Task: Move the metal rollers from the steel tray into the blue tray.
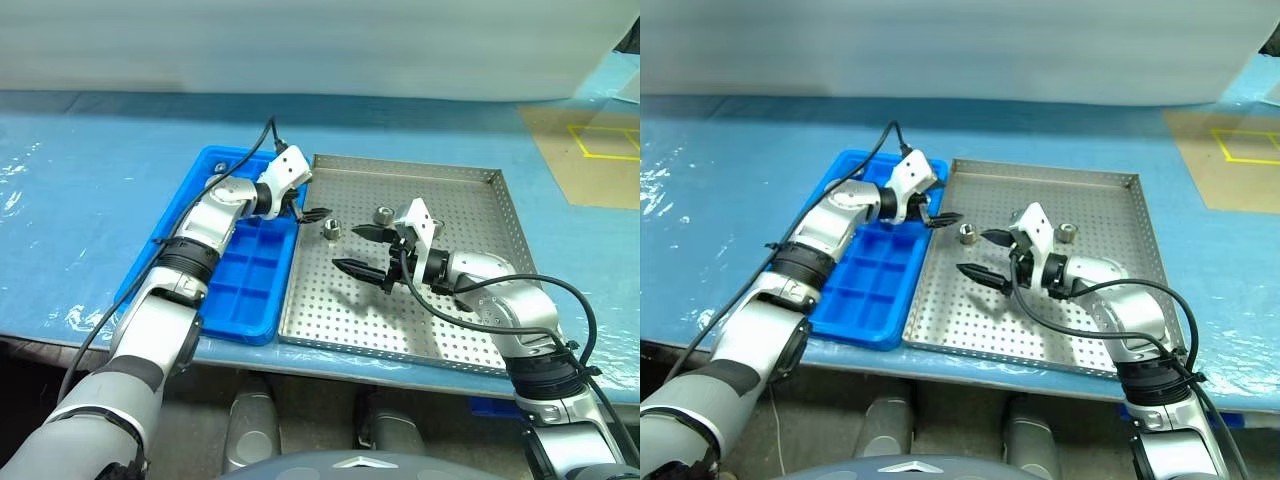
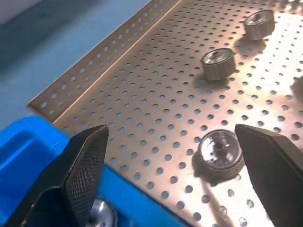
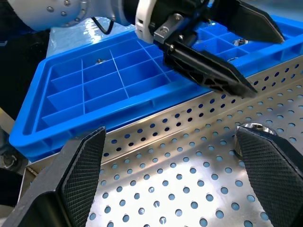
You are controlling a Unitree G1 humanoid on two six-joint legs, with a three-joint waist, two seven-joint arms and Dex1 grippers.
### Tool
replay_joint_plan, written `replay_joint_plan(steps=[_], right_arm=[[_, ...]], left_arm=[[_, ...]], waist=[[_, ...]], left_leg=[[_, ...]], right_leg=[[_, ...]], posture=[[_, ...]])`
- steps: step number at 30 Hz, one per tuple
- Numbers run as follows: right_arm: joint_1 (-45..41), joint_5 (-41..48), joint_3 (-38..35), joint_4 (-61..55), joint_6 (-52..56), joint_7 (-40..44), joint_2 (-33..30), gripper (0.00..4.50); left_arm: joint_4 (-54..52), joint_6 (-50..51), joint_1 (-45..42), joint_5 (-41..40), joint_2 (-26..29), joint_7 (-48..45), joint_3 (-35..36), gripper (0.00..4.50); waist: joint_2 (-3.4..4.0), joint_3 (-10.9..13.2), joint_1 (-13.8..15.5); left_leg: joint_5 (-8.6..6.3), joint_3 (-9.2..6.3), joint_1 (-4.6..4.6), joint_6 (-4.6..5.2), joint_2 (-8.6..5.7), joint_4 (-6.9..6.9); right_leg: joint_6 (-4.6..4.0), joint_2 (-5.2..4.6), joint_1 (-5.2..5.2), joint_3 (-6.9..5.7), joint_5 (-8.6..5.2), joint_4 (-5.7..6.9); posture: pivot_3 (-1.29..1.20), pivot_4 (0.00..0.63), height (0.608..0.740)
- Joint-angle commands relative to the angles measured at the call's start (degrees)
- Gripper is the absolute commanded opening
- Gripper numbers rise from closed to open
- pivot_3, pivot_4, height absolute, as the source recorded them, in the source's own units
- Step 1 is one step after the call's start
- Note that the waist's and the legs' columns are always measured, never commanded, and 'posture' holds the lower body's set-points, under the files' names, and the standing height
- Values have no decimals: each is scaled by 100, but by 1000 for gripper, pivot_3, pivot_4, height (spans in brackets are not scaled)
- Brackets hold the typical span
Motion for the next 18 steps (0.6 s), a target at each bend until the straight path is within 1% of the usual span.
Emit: replay_joint_plan(steps=[1,7,12,18], right_arm=[[38,189,-155,-316,72,-45,-46,4500],[102,267,-162,-434,165,-143,-59,4500],[202,267,-151,-484,173,-213,-51,4500],[298,332,-175,-619,239,-328,-34,4500]], left_arm=[[325,-291,-337,52,-29,-368,-28,4476],[908,-576,-588,418,-95,-801,-294,4476],[1464,-879,-830,671,-317,-919,-398,4476],[2202,-1376,-1135,1072,-561,-718,-514,4476]], waist=[[0,0,-5],[0,0,2],[-1,0,11],[-1,1,6]], left_leg=[[0,0,0,0,1,0],[0,0,3,0,-1,3],[0,-1,3,0,-2,4],[0,-1,5,1,-5,6]], right_leg=[[-1,0,0,1,0,0],[0,-1,6,0,1,2],[0,-11,10,-2,2,1],[3,-14,13,-2,3,0]], posture=[[29,150,740],[16,150,740],[3,150,740],[-21,150,740]])
